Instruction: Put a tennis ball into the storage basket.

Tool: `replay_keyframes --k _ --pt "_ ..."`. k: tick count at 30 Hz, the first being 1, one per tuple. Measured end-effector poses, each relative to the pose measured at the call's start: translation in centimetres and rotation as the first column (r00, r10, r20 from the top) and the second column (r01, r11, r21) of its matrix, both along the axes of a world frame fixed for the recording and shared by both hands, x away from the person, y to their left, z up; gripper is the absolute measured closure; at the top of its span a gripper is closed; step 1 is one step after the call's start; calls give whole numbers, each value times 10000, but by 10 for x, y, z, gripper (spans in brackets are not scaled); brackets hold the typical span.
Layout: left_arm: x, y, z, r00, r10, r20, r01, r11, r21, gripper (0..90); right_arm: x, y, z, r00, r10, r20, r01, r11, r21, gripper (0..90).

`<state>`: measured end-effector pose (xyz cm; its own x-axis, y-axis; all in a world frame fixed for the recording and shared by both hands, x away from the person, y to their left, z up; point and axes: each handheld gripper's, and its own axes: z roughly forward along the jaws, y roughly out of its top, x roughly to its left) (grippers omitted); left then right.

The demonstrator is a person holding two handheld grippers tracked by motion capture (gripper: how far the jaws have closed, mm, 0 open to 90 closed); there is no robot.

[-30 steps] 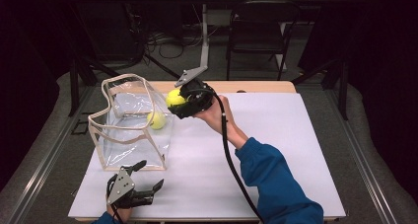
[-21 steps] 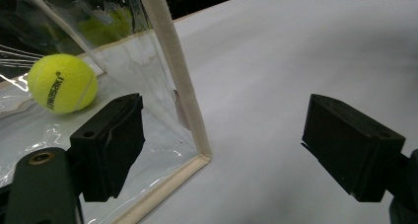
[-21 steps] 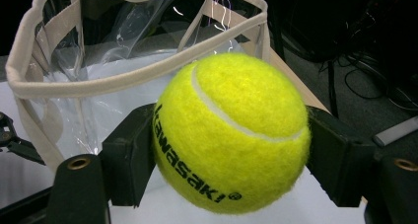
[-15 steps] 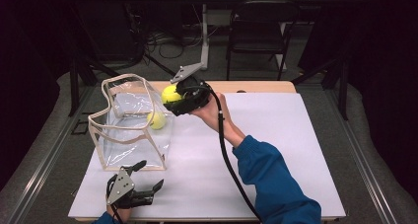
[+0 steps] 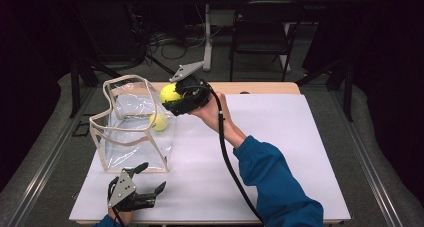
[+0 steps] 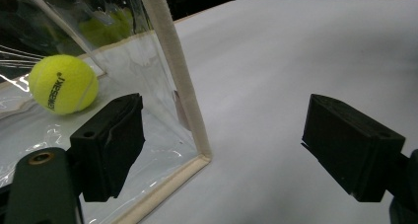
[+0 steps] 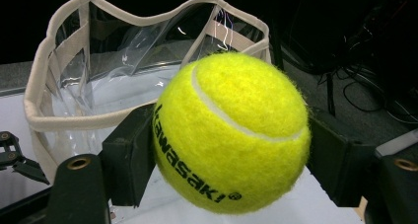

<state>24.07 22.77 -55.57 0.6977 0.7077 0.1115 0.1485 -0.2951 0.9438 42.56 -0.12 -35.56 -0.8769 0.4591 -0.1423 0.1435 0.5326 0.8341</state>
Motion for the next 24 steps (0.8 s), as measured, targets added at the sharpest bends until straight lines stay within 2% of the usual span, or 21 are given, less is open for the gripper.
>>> replay_keyframes --k 24 --pt "0 1 0 10000 -18 -24 18 10000 -29 159 2 11 5 9998 56 206 -56 10000 24 265"
